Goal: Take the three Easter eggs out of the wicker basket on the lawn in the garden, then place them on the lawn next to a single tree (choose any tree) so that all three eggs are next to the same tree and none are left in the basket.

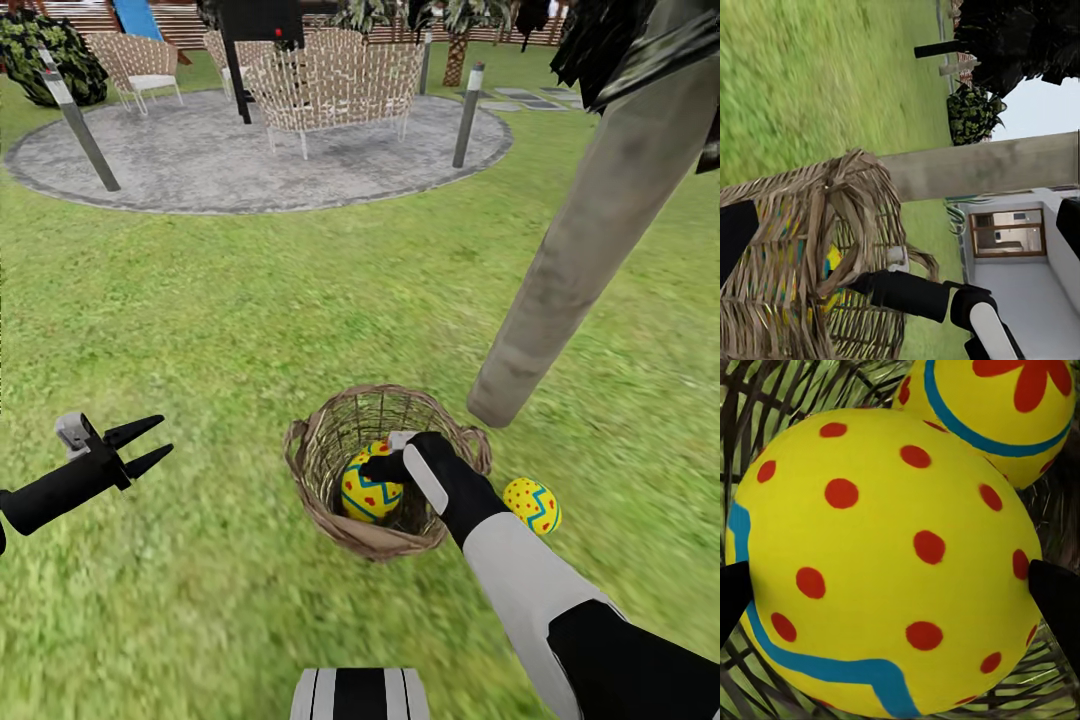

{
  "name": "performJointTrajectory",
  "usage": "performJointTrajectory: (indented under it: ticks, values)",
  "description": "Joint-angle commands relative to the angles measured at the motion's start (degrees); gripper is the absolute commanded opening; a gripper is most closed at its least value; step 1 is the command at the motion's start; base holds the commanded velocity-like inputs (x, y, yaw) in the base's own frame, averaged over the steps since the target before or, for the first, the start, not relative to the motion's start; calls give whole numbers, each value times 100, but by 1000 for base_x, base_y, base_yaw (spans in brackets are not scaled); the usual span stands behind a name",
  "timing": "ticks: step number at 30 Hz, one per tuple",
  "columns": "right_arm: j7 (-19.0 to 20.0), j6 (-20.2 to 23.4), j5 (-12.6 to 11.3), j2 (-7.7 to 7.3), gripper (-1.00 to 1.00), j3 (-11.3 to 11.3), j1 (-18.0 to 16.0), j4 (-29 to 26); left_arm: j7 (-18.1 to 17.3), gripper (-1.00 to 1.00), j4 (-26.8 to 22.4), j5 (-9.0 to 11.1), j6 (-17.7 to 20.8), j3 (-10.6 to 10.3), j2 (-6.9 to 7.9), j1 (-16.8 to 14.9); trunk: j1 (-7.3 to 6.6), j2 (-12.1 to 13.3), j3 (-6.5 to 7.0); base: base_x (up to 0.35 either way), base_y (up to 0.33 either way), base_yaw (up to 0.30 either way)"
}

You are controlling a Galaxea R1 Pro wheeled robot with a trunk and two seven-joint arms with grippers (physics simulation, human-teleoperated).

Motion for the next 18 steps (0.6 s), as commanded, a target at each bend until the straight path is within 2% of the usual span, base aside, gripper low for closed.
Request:
performJointTrajectory:
  ticks: [1, 7, 11, 13, 15, 16, 18]
  values:
    - [-61, 14, -57, -11, -100, 17, -3, -7, -33, 100, -1, -31, 29, 6, 5, -3, -3, 0, 19, 0, 0, 0]
    - [-68, 35, -43, -35, -100, 13, -3, -72, -33, 100, -22, -31, 34, 6, 11, -3, -19, 8, 152, 0, 0, 0]
    - [-60, 212, -79, -22, -100, 2, 4, -513, -33, 100, -24, -31, 34, 6, 16, -3, -29, 14, 241, 0, 0, 0]
    - [-60, 507, -83, -35, -100, -2, 44, -863, -33, 100, -21, -31, 34, 6, 17, -3, -34, 16, 285, 0, 0, 0]
    - [-53, 758, -98, -47, -100, -9, 69, -1460, -31, 100, -13, -34, 34, 6, 17, -3, -39, 19, 329, 0, 0, 0]
    - [-42, 895, -114, -101, -100, -15, 155, -1995, -28, 100, -9, -38, 34, 6, 17, -3, -42, 20, 351, 0, 0, 0]
    - [-35, 965, -125, -180, -100, -23, 399, -2675, -28, 100, -7, -39, 34, 6, 17, -3, -82, 92, 388, 0, 0, 0]
